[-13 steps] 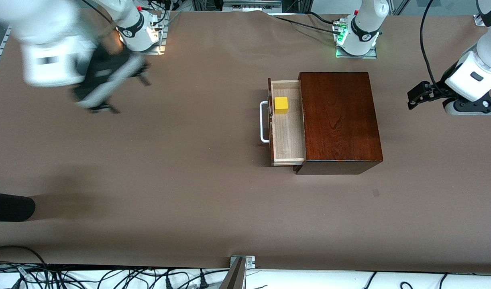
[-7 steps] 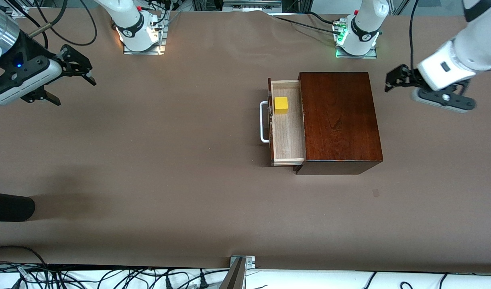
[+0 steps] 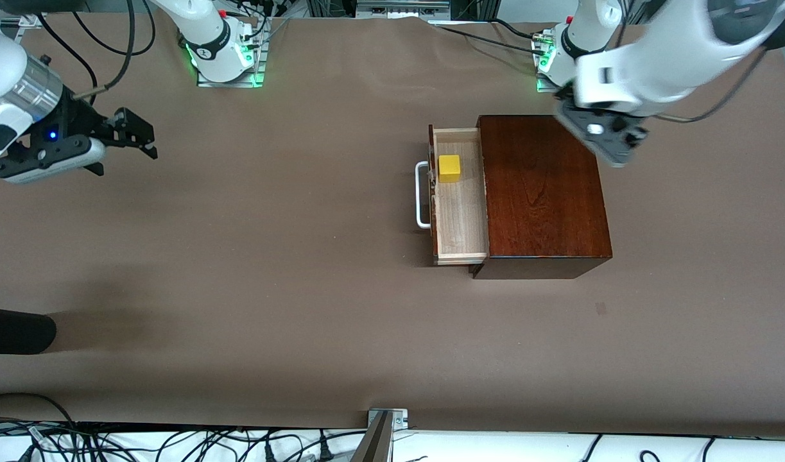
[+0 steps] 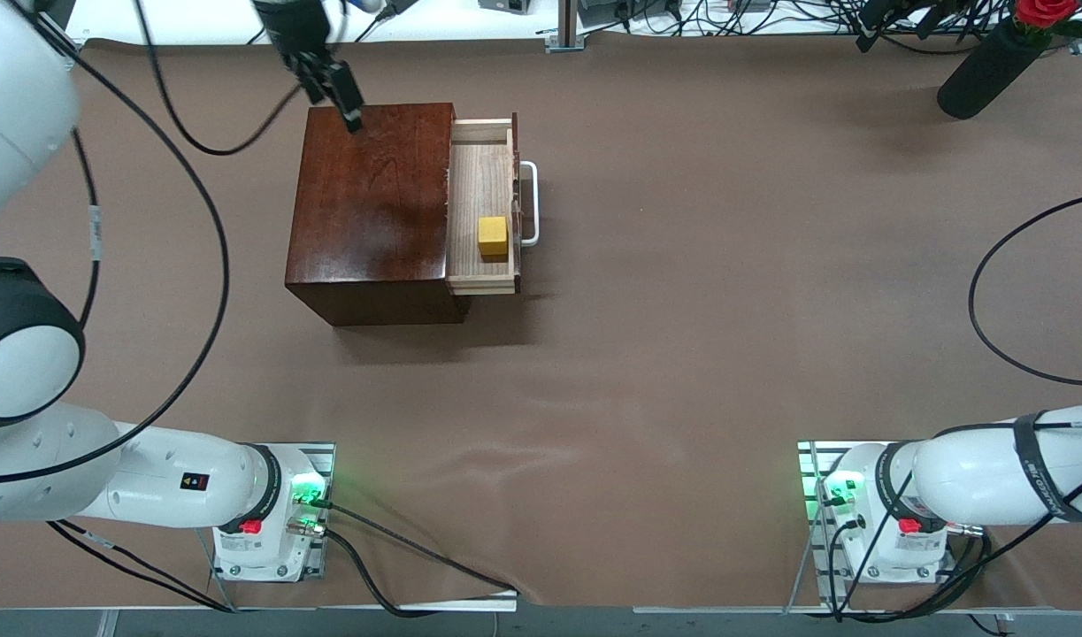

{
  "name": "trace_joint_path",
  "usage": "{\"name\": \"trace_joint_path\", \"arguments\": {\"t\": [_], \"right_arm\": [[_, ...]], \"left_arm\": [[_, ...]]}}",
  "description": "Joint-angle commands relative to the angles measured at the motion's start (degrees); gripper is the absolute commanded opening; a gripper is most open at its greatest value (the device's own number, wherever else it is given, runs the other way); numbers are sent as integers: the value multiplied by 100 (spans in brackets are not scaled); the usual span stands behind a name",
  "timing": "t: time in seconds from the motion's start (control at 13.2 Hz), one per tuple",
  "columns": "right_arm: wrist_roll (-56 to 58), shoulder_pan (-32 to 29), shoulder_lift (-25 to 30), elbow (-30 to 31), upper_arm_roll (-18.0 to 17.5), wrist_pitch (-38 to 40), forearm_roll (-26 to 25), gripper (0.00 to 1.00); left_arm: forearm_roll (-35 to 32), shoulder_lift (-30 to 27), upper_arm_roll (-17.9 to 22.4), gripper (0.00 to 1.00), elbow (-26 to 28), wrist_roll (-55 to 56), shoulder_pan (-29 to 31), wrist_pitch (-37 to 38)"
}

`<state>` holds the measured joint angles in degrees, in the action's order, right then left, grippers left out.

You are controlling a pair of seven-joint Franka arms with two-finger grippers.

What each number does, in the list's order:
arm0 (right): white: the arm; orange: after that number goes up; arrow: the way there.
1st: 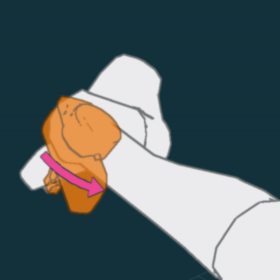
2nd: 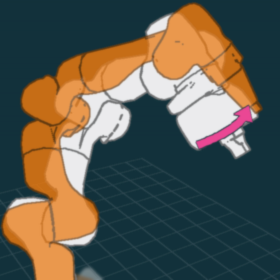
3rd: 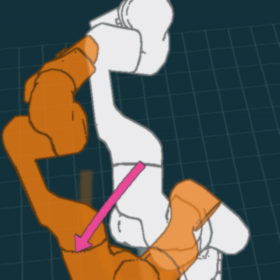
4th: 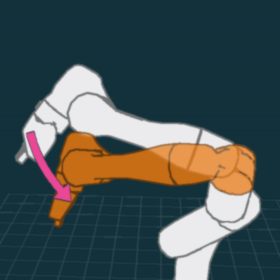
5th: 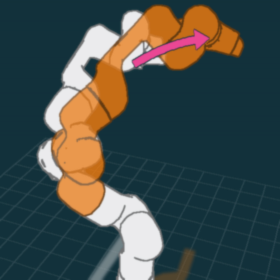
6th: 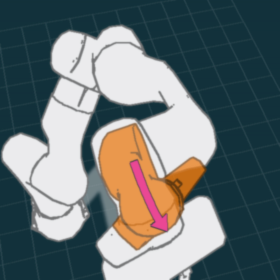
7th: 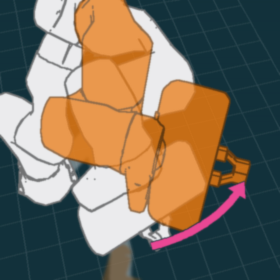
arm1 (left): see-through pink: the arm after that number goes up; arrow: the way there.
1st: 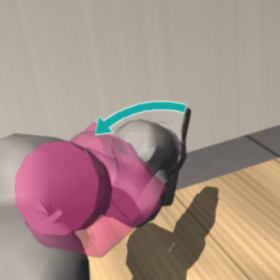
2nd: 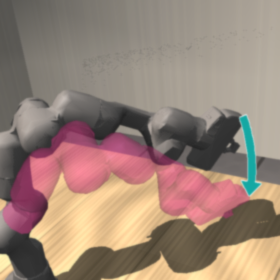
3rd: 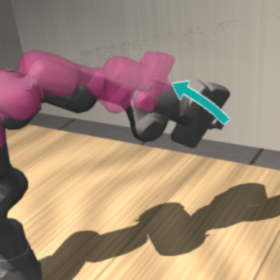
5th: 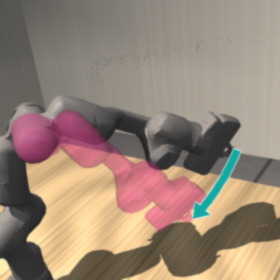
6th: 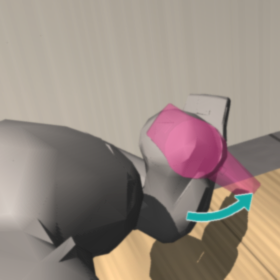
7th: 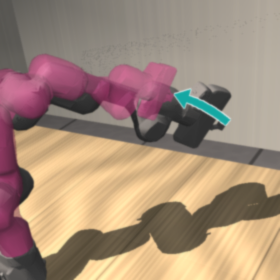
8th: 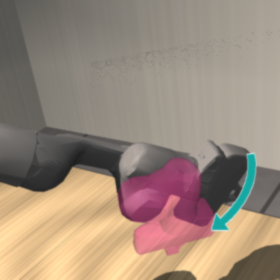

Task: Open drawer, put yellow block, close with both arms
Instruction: 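Move the left gripper to the drawer front and push it shut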

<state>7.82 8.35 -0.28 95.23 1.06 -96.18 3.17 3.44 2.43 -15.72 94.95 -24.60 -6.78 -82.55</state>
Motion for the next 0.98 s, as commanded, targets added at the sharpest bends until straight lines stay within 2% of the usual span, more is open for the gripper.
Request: {"name": "trace_joint_path", "arguments": {"t": [0.0, 0.3, 0.61, 0.91], "right_arm": [[-421, -44, 169, 162, -27, -94, -133, 100], [-386, -44, 37, -136, -10, 80, -168, 100], [-378, -97, -7, -224, 113, 64, -186, 100], [-413, -44, -7, -225, 78, 55, -273, 100]], "left_arm": [[192, 529, -508, 100, -432, -186, -104, 239], [157, 1390, -616, 100, -942, -587, -498, -40], [122, 2208, -616, 100, -1338, -1748, -921, -1366], [104, 2919, -599, 100, -1348, -2942, -1264, -2790]]}}
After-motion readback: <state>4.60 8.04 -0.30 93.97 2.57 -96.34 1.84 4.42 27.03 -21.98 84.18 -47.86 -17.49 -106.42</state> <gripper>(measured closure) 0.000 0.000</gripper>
